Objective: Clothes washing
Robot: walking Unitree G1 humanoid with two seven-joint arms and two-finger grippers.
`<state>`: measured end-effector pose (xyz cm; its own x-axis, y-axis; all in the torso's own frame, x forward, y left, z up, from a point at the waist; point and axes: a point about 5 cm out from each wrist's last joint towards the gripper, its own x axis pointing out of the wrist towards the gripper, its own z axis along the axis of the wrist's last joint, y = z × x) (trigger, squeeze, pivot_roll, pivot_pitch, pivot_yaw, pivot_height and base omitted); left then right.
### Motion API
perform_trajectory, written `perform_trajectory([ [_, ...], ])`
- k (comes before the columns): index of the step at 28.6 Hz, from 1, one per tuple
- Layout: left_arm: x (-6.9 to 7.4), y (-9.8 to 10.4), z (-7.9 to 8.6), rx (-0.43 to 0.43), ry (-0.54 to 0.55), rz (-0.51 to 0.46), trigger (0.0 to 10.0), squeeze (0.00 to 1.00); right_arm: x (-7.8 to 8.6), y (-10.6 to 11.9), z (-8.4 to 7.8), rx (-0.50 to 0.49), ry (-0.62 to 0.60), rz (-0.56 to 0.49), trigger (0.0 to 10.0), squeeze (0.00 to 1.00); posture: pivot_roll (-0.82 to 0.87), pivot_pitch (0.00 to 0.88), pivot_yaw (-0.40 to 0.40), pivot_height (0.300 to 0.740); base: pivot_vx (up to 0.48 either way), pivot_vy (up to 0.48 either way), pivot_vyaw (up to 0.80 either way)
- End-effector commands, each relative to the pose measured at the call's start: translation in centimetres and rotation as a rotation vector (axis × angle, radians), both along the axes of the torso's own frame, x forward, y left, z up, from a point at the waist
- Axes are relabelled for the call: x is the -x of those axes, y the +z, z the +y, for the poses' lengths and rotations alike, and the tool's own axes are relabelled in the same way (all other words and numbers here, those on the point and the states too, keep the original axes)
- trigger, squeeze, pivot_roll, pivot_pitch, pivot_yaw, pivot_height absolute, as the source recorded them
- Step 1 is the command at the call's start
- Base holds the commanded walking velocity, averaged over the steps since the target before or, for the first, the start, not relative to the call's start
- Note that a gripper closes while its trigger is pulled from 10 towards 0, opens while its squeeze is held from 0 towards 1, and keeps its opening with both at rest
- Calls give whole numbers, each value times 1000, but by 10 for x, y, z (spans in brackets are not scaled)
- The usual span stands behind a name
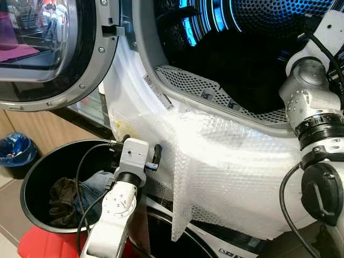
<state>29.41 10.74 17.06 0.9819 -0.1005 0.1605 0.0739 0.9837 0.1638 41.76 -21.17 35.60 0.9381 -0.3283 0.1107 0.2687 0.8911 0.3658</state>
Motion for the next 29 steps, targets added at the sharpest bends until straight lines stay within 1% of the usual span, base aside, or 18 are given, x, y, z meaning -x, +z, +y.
perform_trajectory([
  [1, 0, 10, -23, 16, -108, -41, 10000, 0, 4, 4, -5, -84, 69, 0, 10000, 0, -190, 32, -105, 740, 0, 0, 0],
  [3, 0, 10, -23, 16, -109, -40, 10000, 0, 4, 6, -4, -95, 81, 2, 10000, 0, -190, 32, -105, 740, 0, 0, 0],
  [5, 0, 10, -25, 20, -120, -36, 10000, 0, 8, 9, 2, -119, 186, 43, 10000, 0, -205, 36, -102, 740, 0, 0, 0],
  [6, 0, 10, -26, 21, -123, -34, 10000, 0, 10, 10, 3, -119, 209, 58, 10000, 0, -205, 36, -102, 740, 0, 0, 0],
  [7, 0, 10, -27, 23, -129, -33, 10000, 0, 15, 14, 2, -102, 232, 83, 10000, 0, -210, 37, -103, 740, 0, 0, 0],
  [8, 0, 10, -27, 23, -129, -33, 10000, 0, 15, 14, 2, -102, 232, 83, 10000, 0, -210, 37, -103, 740, 0, 0, 0],
  [10, 0, 9, -28, 24, -133, -31, 10000, 0, 23, 20, -5, -17, 236, 120, 10000, 0, -220, 42, -103, 740, 0, 0, 0],
  [12, 0, 8, -29, 25, -136, -28, 10000, 0, 29, 25, -10, -20, 246, 109, 10000, 0, -224, 43, -103, 740, 0, 0, 0],
  [13, 1, 7, -29, 26, -139, -26, 10000, 0, 37, 31, -16, -5, 252, 97, 10000, 0, -230, 45, -102, 740, 0, 0, 0],
  [15, 1, 7, -30, 28, -142, -24, 10000, 0, 45, 35, -19, -6, 284, 80, 10000, 0, -236, 46, -101, 740, 0, 0, 0],
  [20, 0, 7, -32, 31, -153, -22, 10000, 0, 68, 49, -16, -1, 422, 5, 10000, 0, -246, 46, -95, 740, 0, 0, 0],
  [22, 0, 7, -32, 31, -157, -22, 10000, 0, 75, 52, -17, 7, 442, -4, 10000, 0, -249, 46, -93, 740, 0, 0, 0],
  [23, 0, 7, -32, 30, -161, -22, 10000, 0, 80, 52, -17, 28, 460, 5, 10000, 0, -251, 49, -91, 740, 0, 0, 0],
  [24, 0, 7, -32, 30, -161, -22, 10000, 0, 80, 52, -17, 28, 460, 5, 10000, 0, -251, 49, -91, 740, 0, 0, 0],
  [25, 0, 7, -32, 28, -164, -21, 10000, 0, 89, 52, -18, 79, 489, 25, 10000, 0, -250, 49, -93, 740, 0, 0, 0],
  [29, 0, 6, -32, 27, -165, -18, 10000, 0, 107, 53, -23, 176, 523, 34, 10000, 0, -250, 51, -95, 740, 0, 0, 0],
])
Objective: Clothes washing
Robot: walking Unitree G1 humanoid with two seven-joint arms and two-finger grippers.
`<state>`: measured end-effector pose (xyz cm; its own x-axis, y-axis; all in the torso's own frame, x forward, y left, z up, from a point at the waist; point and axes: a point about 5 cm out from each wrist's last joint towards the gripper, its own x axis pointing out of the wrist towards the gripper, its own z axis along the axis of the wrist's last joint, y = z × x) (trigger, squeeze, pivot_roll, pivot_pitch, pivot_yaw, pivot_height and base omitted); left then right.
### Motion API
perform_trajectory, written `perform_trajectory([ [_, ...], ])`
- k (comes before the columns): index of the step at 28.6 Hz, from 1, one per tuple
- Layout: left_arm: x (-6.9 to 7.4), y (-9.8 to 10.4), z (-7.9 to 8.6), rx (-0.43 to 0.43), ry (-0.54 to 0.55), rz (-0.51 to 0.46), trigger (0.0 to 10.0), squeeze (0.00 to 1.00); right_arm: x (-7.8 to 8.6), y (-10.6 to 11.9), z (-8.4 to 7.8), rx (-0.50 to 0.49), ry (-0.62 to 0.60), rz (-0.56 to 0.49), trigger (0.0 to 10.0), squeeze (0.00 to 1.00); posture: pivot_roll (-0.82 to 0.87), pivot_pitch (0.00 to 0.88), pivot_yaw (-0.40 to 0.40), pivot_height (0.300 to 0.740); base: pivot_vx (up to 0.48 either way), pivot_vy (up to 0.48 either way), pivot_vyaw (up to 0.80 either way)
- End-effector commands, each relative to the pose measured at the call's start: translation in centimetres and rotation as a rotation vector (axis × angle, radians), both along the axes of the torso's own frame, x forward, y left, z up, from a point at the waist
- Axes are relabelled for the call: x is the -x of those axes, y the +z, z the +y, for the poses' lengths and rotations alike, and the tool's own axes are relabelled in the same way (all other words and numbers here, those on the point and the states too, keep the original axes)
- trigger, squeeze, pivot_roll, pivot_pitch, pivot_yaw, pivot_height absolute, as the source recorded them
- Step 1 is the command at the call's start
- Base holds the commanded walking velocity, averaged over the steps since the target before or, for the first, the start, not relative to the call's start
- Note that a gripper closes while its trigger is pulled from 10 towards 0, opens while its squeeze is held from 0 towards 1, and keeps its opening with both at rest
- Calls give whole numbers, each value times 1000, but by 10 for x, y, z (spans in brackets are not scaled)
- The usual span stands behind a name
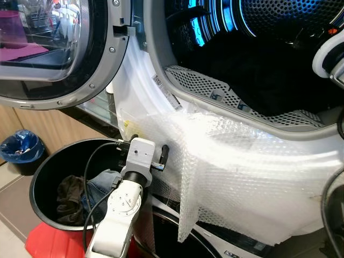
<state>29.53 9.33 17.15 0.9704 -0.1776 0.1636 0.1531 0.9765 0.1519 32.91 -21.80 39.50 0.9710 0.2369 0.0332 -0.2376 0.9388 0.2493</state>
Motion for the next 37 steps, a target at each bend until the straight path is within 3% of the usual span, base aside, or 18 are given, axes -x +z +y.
perform_trajectory([
  [1, 2, 5, -18, 15, -83, -16, 10000, 0, 22, 13, -18, 68, -36, -60, 10000, 0, -251, 50, -95, 740, 0, 0, 0],
  [3, 2, 5, -18, 18, -83, -16, 10000, 0, 35, 14, -18, 136, 21, -120, 10000, 0, -257, 52, -95, 740, 0, 0, 0],
  [6, 2, 5, -18, 19, -86, -16, 10000, 0, 46, 19, -12, 120, 102, -204, 10000, 0, -258, 52, -95, 740, 0, 0, 0],
  [8, 1, 4, -19, 19, -91, -15, 10000, 0, 68, 20, 3, 116, 277, -332, 10000, 0, -263, 53, -92, 740, 0, 0, 0],
  [11, 1, 3, -19, 15, -96, -13, 10000, 0, 89, 2, 24, 159, 484, -413, 10000, 0, -262, 52, -90, 740, 0, 0, 0],
  [12, 1, 3, -19, 15, -96, -13, 10000, 0, 92, -1, 27, 153, 518, -417, 10000, 0, -262, 52, -90, 740, 0, 0, 0],
  [14, 1, 3, -18, 11, -96, -14, 10000, 0, 105, -18, 46, 80, 711, -429, 10000, 0, -253, 46, -86, 740, 0, 0, 0],
  [16, 1, 3, -17, 10, -96, -15, 10000, 0, 108, -22, 51, 60, 753, -428, 10000, 0, -251, 46, -85, 740, 0, 0, 0],
  [18, 1, 3, -16, 6, -95, -16, 10000, 0, 116, -35, 64, -5, 890, -410, 10000, 0, -240, 42, -83, 740, 0, 0, 0],
  [19, 0, 4, -15, 0, -91, -21, 10000, 0, 123, -53, 81, -31, 987, -386, 10000, 0, -241, 43, -81, 740, 0, 0, 0],
  [22, 0, 5, -14, -5, -91, -23, 10000, 0, 125, -62, 87, -89, 1012, -371, 10000, 0, -235, 42, -81, 740, 0, 0, 0],
  [26, 0, 4, -13, -5, -90, -25, 10000, 0, 134, -105, 102, -187, 1099, -228, 10000, 0, -221, 41, -83, 740, 0, 0, 0],
  [28, 0, 4, -13, -6, -90, -25, 10000, 0, 136, -109, 104, -204, 1107, -212, 10000, 0, -221, 41, -83, 740, 0, 0, 0],
  [31, 0, 6, -3, -27, -49, -38, 10000, 0, 136, -143, 114, -195, 1052, -94, 10000, 0, -199, 44, -86, 740, 0, 0, 0],
  [34, 2, 12, 7, -19, 7, -83, 10000, 0, 129, -169, 113, -325, 975, 13, 10000, 0, -195, 46, -88, 740, 0, 0, 0],
  [35, 4, 14, 11, -30, 28, -95, 10000, 0, 127, -189, 111, -295, 913, 75, 10000, 0, -186, 48, -89, 740, 0, 0, 0],
  [36, 4, 14, 11, -30, 28, -95, 10000, 0, 127, -189, 111, -295, 913, 75, 10000, 0, -186, 48, -89, 740, 0, 0, 0],
  [37, 6, 14, 14, -36, 41, -100, 10000, 0, 125, -203, 110, -283, 881, 130, 10000, 0, -186, 49, -89, 740, 0, 0, 0],
])
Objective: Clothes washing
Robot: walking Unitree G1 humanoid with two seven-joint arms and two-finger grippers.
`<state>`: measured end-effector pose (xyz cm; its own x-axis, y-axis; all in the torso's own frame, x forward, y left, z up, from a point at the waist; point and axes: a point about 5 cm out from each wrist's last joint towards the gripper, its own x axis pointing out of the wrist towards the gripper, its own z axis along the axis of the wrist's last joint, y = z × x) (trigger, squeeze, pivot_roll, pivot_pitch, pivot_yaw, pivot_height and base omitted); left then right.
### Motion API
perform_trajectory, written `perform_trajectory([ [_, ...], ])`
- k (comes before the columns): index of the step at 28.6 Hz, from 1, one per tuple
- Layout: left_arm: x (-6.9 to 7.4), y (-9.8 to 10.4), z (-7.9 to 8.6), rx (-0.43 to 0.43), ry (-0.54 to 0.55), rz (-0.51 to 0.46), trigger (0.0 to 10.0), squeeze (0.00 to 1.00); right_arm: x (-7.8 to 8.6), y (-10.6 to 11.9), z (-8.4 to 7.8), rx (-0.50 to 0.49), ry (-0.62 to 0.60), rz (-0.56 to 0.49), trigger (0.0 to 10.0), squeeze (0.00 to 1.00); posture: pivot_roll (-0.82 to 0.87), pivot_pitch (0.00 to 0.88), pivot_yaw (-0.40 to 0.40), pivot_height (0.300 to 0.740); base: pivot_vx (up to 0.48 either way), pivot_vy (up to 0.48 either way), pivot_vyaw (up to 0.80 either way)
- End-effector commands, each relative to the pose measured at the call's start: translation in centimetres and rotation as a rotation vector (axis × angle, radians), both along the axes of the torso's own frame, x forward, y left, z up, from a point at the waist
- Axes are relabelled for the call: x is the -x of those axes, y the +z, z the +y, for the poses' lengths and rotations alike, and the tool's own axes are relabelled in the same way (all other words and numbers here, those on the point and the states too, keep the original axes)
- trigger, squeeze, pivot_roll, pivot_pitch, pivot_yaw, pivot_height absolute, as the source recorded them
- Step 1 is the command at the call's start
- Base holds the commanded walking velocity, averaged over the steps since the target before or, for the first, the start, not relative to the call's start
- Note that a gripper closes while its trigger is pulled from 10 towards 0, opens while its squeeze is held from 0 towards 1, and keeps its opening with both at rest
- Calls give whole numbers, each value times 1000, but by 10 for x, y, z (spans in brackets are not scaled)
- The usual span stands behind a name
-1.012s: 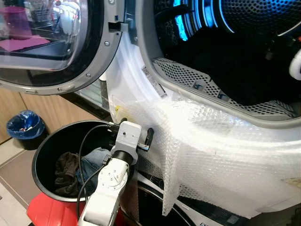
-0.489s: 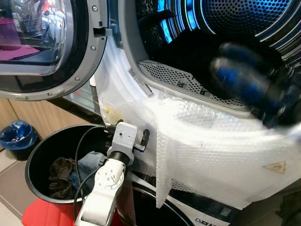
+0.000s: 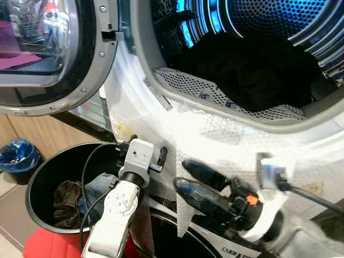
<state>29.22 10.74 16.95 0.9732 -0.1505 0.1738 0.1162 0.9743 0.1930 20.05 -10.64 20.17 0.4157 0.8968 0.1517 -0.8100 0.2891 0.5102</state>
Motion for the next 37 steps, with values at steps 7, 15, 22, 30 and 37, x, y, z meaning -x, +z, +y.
perform_trajectory([
  [7, 47, 3, 20, -26, 71, -80, 10000, 0, -8, -97, -31, 147, -292, 262, 10000, 0, -167, 55, -70, 740, 0, 0, 0],
  [15, 89, -29, 39, -71, 171, 43, 10000, 0, -15, -159, -59, 244, -508, 396, 10000, 0, -126, 64, -58, 740, 0, 0, 0],
  [22, 78, -51, 78, -122, 362, 108, 10000, 0, -12, -231, -74, 511, -670, 583, 10000, 0, -75, 41, -48, 740, 0, 0, 0],
  [30, 82, -60, 104, -161, 437, 137, 10000, 0, 6, -268, -86, 640, -856, 759, 10000, 0, -33, 15, -30, 740, 0, 0, 0],
  [37, 81, -65, 105, -154, 439, 134, 10000, 0, 15, -281, -82, 746, -846, 785, 10000, 0, -6, 0, -22, 740, 0, 0, 0],
])
